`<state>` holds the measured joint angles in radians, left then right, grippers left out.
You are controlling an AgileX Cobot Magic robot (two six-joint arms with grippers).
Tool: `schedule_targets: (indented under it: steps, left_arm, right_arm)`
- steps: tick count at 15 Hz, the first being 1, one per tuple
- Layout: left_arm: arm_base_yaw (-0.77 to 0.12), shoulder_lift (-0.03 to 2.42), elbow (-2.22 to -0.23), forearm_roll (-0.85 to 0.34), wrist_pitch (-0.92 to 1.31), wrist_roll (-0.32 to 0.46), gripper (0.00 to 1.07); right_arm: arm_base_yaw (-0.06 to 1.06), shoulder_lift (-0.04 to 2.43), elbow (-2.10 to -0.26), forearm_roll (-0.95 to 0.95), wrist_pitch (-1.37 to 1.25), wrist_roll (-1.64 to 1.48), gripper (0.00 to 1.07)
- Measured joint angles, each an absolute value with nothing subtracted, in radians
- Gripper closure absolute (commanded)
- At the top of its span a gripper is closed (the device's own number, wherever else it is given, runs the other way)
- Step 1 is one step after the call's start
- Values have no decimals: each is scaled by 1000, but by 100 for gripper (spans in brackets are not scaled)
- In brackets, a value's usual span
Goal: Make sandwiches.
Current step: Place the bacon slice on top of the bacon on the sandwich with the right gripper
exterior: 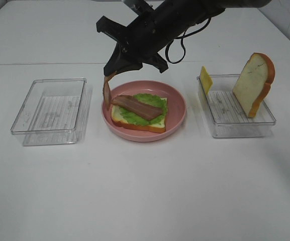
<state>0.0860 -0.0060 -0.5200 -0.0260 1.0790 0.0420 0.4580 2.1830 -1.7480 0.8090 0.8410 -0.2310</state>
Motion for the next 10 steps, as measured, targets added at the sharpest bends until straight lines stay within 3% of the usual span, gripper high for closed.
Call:
schedule_targets:
  steps: [10]
  left_arm:
    - [86, -6, -520, -23, 1079, 42, 9]
  right_arm:
    - [457, 2234, -1752, 732, 766, -278, 107]
